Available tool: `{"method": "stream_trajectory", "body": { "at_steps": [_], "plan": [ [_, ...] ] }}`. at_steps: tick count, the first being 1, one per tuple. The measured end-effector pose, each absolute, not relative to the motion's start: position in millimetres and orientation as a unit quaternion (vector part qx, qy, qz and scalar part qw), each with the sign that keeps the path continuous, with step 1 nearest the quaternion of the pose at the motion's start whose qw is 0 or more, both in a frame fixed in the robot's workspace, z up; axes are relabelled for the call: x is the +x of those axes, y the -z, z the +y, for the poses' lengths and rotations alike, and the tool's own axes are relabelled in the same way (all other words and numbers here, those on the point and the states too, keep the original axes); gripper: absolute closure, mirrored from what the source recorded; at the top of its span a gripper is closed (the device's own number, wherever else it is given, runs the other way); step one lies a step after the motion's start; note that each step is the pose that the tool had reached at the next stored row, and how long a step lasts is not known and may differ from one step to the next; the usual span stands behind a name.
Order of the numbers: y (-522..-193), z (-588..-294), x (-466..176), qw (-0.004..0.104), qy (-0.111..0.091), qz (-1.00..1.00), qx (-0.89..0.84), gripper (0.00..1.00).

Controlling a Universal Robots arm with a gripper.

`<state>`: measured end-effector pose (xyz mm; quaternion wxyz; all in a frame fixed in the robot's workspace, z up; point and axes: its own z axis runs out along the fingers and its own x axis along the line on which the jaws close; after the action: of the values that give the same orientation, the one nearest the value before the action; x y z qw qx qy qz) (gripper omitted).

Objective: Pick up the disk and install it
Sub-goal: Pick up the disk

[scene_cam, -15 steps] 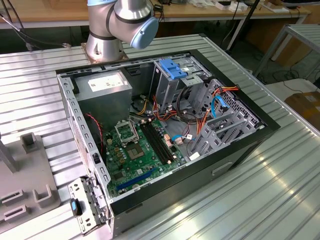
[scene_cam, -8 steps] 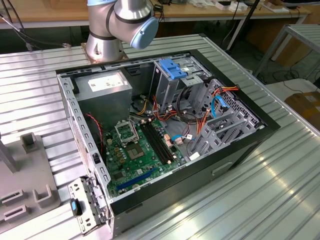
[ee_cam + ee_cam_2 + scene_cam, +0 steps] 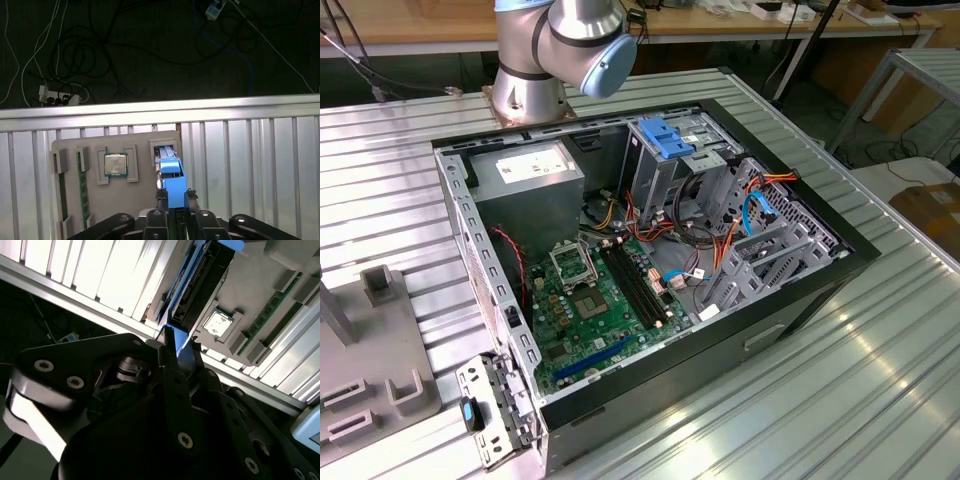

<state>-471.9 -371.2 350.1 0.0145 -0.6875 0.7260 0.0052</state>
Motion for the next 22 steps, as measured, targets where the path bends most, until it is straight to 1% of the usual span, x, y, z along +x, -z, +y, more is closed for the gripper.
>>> {"method": "stream_trajectory", "body": {
  "at_steps": [2,3,5,10,17,22],
  "plan": [
    [-350,-371,-472,0.015,-0.005,0.726,-0.688,0.58],
    [-350,-371,-472,0.015,-0.005,0.726,-0.688,0.58],
    [-350,-371,-472,0.015,-0.005,0.726,-0.688,0.46],
    [-346,-371,-473,0.015,-0.005,0.726,-0.688,0.46],
    [-324,-371,-477,0.015,-0.006,0.704,-0.71,0.46],
    [-316,-371,-478,0.014,-0.006,0.691,-0.723,0.46]
  ]
}}
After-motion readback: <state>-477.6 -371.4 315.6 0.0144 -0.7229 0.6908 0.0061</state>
